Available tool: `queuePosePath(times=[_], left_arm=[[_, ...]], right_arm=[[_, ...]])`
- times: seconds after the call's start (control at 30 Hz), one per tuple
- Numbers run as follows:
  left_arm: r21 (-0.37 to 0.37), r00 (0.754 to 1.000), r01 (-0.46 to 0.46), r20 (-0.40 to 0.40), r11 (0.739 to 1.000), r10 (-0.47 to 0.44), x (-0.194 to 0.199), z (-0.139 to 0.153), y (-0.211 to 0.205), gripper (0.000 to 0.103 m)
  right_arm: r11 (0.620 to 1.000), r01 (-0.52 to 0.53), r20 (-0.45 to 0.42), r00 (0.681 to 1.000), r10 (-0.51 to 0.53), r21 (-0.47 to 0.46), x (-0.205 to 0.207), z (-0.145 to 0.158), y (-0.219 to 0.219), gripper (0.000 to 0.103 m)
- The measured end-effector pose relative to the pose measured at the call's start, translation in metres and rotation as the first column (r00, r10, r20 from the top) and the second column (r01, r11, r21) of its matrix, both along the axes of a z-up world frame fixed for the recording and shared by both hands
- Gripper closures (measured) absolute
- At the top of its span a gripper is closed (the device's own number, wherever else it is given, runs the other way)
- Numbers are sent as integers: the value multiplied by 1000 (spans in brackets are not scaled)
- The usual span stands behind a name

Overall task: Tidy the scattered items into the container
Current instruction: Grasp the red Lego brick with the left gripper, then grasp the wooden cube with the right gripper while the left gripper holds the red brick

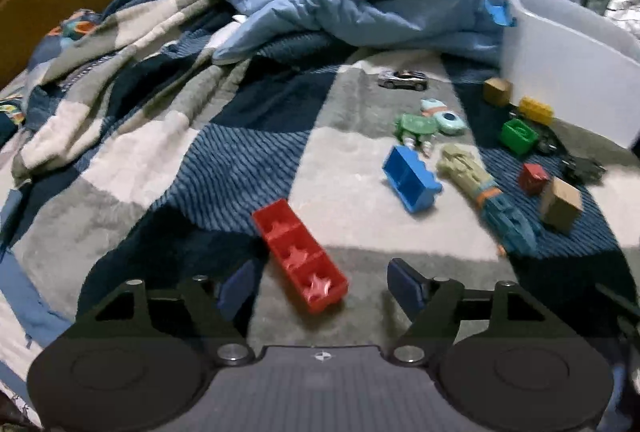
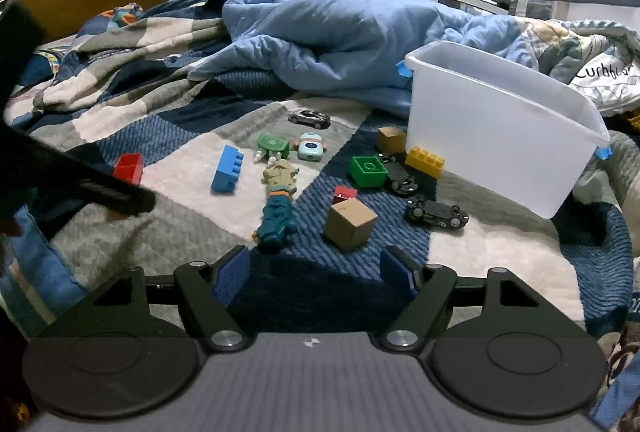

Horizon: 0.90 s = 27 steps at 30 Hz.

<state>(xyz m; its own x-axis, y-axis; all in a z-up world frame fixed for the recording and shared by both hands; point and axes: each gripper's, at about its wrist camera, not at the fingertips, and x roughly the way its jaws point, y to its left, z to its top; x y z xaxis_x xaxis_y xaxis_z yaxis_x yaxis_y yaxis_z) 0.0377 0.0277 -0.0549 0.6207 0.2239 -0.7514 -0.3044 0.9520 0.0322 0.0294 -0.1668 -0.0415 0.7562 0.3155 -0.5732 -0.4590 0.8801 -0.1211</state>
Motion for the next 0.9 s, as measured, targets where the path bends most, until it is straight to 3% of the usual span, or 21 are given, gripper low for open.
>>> queuePosePath(times=[0.03,0.13,0.23,0.33,0.4,0.5,0.67,0.73,0.9], left_arm=[[-40,1000,-18,3,999,18,4,-3,3,29],[-131,998,-67,-11,989,66,9,-12,13,63],[-137,1000,13,2,990,-13,5,-11,4,76],[-151,993,121,10,981,-121,1,-6,-9,76],[-174,976,217,18,961,-218,-2,-3,-21,76],[-121,954,298,7,947,-299,-9,-1,-35,76],[-105,954,299,-8,949,-301,-11,-8,-38,73],[-84,953,300,-12,950,-302,-12,-9,-41,72],[23,957,290,-33,957,-289,-11,-11,-48,50]], right_arm=[[1000,3,1,1000,-3,0,0,0,-1,29],[1000,17,2,1000,-17,3,3,0,-3,29],[1000,23,2,1000,-23,6,6,-1,-5,29],[999,32,-8,999,-32,10,8,-2,-6,29],[1000,31,-7,999,-31,6,8,-3,-5,29],[999,33,-7,999,-33,-2,8,-2,-4,28],[1000,16,-37,999,-16,2,10,-3,-2,24],[999,-4,-50,999,6,34,11,-3,-1,9],[999,-36,29,999,36,3,20,-2,5,13]])
